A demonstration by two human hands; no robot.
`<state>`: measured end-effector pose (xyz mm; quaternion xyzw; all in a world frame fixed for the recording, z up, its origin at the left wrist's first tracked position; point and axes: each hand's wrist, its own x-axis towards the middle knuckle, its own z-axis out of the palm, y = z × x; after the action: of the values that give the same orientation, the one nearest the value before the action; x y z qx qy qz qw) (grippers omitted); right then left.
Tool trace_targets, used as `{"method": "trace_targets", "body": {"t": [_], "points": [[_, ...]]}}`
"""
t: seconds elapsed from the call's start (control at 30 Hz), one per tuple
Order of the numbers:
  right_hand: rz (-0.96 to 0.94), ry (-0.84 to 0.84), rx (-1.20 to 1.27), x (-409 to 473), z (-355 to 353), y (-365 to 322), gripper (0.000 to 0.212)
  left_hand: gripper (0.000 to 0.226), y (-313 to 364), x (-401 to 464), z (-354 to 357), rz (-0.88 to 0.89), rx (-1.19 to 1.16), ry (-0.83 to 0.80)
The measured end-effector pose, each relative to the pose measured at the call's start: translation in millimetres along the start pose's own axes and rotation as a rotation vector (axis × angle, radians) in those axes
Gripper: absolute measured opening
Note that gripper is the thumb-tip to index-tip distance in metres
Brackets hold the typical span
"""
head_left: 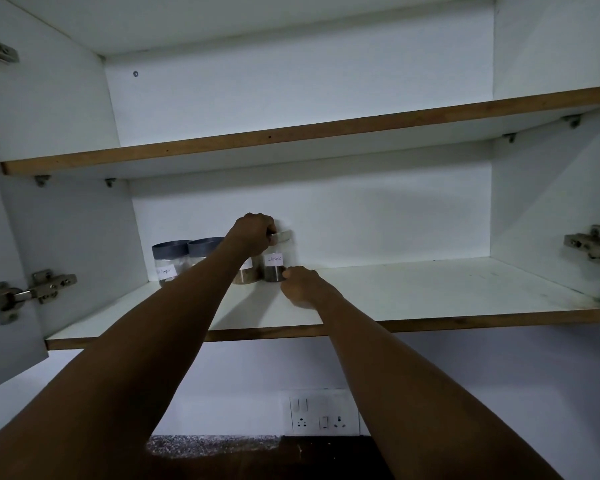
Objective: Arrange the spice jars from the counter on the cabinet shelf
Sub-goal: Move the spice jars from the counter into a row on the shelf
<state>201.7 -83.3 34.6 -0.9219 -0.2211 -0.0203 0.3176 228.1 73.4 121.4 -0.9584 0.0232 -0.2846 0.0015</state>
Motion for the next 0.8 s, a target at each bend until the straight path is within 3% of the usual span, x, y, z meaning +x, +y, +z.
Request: {"method": "trace_targets", "body": {"t": [0.43,0.57,0.63,0.73,0.8], "points": [[0.029,0.055,0.022,-0.3,1.9,-1.0,0.038,0.020,-0.8,1.4,2.3,-0.021,-0.029,0.002],[-0.015,0.120,-0.105,-12.0,9.6,-4.7,0.044,0.022,4.1,-4.8,5.7,-0.055,0.000,-0.015],[-0.071,0.162,-0.171,-16.6,11.8,-7.3,0.042,0.039,8.1,-15.9,12.1,-0.072,0.051,-0.018],[-0.110,0.200,-0.172,-19.6,8.7,-8.2,0.039,0.085,23.2,-49.9,29.2,-0.039,0.104,0.050],[-0.122,0.196,-0.205,-20.9,9.2,-11.5,0.038,0.075,30.5,-79.1,41.7,0.004,0.109,0.138]]}}
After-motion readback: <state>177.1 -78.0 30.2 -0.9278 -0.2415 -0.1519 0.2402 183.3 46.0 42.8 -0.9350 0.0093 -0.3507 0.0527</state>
